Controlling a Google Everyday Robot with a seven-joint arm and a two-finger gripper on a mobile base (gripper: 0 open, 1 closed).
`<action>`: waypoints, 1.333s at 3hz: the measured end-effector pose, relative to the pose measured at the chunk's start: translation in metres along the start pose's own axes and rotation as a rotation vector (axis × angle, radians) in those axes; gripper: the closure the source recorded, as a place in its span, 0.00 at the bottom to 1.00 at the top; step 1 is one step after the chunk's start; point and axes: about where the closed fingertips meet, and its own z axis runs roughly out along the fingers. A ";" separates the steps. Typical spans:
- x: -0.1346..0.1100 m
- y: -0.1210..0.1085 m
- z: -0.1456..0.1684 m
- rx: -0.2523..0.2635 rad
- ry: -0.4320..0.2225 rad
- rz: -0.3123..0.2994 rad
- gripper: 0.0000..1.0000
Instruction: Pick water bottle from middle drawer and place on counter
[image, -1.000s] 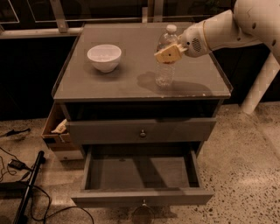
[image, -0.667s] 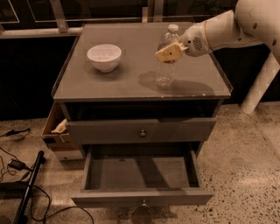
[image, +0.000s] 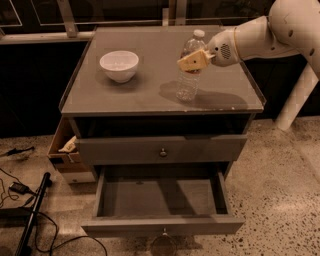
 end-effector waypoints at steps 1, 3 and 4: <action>0.003 0.000 0.003 -0.006 -0.004 0.008 1.00; -0.004 0.012 0.004 0.002 0.016 -0.062 1.00; -0.010 0.024 0.007 0.005 0.036 -0.125 1.00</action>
Offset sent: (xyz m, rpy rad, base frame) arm -0.0104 0.0057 -0.0017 -0.0329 -0.0571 0.0277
